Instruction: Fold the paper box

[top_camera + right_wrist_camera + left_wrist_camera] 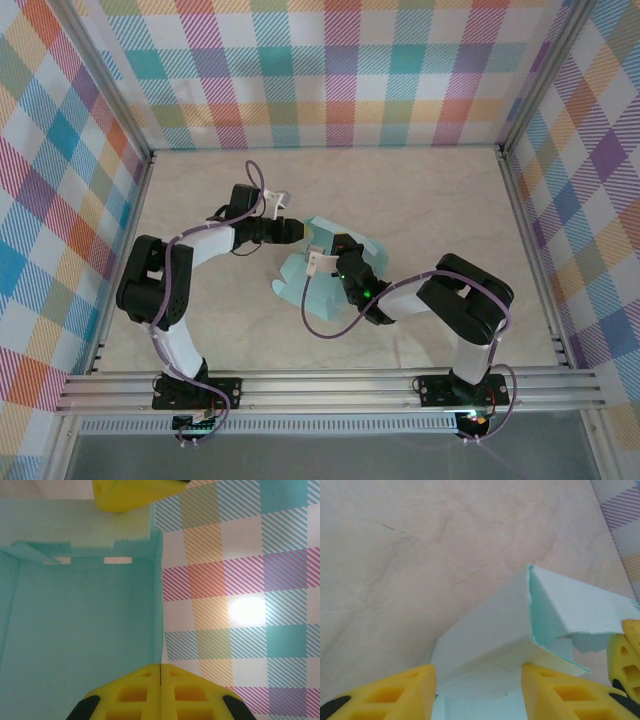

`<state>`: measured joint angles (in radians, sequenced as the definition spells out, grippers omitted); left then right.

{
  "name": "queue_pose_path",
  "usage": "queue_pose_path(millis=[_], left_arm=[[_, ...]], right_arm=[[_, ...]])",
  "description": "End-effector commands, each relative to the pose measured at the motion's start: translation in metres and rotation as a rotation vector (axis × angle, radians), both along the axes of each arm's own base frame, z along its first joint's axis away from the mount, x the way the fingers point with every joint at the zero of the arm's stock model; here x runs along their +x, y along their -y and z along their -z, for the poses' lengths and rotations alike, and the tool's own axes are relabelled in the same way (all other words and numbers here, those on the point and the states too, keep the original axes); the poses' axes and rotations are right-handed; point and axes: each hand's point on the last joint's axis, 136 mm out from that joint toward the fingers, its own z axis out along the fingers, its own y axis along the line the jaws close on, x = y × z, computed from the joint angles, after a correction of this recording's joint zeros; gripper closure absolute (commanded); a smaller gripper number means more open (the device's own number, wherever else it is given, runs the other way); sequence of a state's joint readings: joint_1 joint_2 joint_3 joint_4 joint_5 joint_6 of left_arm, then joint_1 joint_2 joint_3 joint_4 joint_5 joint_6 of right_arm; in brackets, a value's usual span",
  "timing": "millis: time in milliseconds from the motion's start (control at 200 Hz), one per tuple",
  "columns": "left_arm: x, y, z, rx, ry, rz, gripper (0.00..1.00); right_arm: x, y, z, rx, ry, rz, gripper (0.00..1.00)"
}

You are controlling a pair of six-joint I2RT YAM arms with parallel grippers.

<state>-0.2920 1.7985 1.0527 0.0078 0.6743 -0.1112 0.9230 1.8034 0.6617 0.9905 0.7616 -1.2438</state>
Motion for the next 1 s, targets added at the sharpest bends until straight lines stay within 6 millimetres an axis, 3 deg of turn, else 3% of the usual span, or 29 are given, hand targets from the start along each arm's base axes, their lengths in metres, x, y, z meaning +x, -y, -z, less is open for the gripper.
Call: queue_pose_path(millis=[0, 265, 315, 405, 995], left_arm=[[-0.014, 0.025, -0.011, -0.065, 0.045, 0.148, 0.55], [-0.015, 0.029, 0.000, -0.050, 0.045, 0.162, 0.59], [-0.015, 0.030, 0.003, -0.040, 0.048, 0.160, 0.65], [-0.016, 0.029, 0.007, -0.024, 0.051, 0.147, 0.66], [-0.009, 0.010, 0.029, 0.070, 0.079, -0.026, 0.65]], right_arm=[[-0.001, -0.002, -0.007, 0.044, 0.000, -0.013, 1.00], [-0.001, -0.003, -0.007, 0.048, -0.004, -0.014, 1.00], [-0.001, -0.003, -0.008, 0.052, -0.003, -0.012, 1.00], [-0.001, -0.003, -0.008, 0.055, -0.006, -0.017, 1.00], [-0.007, -0.001, 0.027, -0.105, 0.050, -0.047, 1.00]])
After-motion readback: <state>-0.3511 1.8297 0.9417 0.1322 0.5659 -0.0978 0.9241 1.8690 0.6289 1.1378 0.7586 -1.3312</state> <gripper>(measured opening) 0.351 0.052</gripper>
